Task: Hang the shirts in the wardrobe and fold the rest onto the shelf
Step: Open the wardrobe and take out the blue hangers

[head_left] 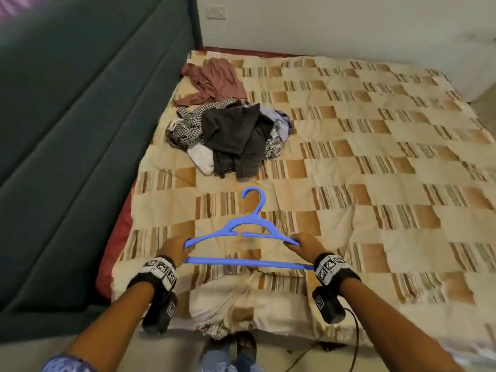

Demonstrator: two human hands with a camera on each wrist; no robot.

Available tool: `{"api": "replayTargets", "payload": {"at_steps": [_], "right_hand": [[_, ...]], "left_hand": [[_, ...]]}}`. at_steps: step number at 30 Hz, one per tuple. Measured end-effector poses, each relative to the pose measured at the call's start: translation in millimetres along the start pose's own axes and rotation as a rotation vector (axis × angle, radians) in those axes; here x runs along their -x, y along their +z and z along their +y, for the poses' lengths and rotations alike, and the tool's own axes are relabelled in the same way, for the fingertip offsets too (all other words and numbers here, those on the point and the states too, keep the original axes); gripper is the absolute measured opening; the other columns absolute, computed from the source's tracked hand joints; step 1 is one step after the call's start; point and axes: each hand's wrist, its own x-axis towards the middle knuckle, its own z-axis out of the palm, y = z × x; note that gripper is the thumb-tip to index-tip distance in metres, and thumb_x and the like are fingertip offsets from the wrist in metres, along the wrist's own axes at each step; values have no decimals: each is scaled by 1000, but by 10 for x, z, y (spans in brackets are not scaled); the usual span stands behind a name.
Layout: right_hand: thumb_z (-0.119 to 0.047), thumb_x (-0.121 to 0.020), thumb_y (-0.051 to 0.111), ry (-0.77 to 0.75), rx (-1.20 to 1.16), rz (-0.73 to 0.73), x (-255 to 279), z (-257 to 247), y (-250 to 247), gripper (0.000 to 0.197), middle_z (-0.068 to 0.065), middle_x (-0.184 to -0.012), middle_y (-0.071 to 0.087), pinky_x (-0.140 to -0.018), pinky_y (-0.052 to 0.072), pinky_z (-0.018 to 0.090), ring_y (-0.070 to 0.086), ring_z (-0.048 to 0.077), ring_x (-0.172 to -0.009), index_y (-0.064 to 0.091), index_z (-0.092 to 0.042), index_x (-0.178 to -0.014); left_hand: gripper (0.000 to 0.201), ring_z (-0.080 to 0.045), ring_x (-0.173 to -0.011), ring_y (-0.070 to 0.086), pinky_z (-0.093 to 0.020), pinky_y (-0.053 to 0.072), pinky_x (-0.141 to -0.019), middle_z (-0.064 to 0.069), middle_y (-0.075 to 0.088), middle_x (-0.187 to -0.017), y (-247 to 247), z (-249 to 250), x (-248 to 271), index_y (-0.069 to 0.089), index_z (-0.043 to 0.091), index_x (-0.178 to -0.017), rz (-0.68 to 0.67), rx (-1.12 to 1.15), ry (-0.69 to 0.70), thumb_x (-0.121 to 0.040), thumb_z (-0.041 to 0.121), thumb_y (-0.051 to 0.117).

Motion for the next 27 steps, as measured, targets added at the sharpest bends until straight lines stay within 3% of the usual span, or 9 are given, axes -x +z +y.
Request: {"api": "replayTargets", "payload": {"at_steps": [3, 5, 7, 10, 13, 16, 22, 27], "right_hand": [[-28, -92, 60, 33, -55, 83, 68, 179, -62, 31, -8, -58, 39, -52, 26, 24, 42, 17, -58, 47, -17, -65], [-28, -89, 65, 62, -98, 154, 72, 266, -111, 39, -9, -55, 38, -50, 27, 19, 38, 7, -52, 40, -25, -58], [-26, -86, 67, 100, -148, 214, 49, 346, -133, 40, -11, -53, 40, -50, 27, 20, 40, 4, -51, 39, -30, -57], [-24, -87, 59, 195, -121, 214, -66, 432, -215, 14, 3, -63, 56, -58, 32, 31, 57, 25, -67, 62, -16, -76], [-37, -88, 49, 259, -61, 268, -185, 505, -279, 32, 15, -84, 66, -66, 42, 37, 62, 34, -80, 63, -10, -101], [-32, -93, 53, 273, -23, 269, -286, 483, -381, 26, 14, -90, 67, -66, 43, 37, 62, 34, -84, 62, -11, -105], [-27, -95, 52, 172, 18, 218, -706, 417, -621, 21, 11, -90, 63, -61, 34, 31, 60, 31, -85, 59, -12, -106], [-26, -96, 50, 72, 54, 208, -1065, 274, -716, 20, 4, -78, 52, -55, 27, 31, 49, 24, -71, 56, -8, -102]], "left_hand": [[29, -34, -108, 57, -35, 41, -91, -17, 62, -115, -38, 201, -333, 56, 7, -121, -61, -45, 94, -93, 9, 53], [31, -33, -106, 58, -37, 43, -90, -18, 63, -114, -71, 354, -612, 55, 7, -123, -83, -76, 143, -93, 9, 52], [32, -33, -107, 58, -38, 44, -90, -20, 62, -115, -93, 507, -837, 54, 5, -125, -118, -78, 170, -94, 7, 50], [31, -31, -109, 56, -35, 43, -93, -16, 62, -118, -152, 709, -1151, 55, 8, -124, -127, -157, 225, -94, 10, 51], [28, -32, -105, 58, -38, 44, -92, -16, 64, -113, -191, 805, -1327, 57, 10, -120, -137, -170, 239, -93, 13, 53], [29, -32, -106, 57, -37, 43, -93, -16, 63, -113, -246, 862, -1412, 57, 8, -120, -122, -165, 239, -92, 12, 53], [33, -33, -107, 56, -37, 43, -94, -16, 62, -115, -378, 812, -1555, 56, 8, -123, -18, -126, 166, -91, 10, 55], [27, -34, -99, 59, -41, 47, -88, -16, 65, -103, -462, 635, -1621, 61, 9, -113, 75, -80, 125, -88, 4, 54]]}}
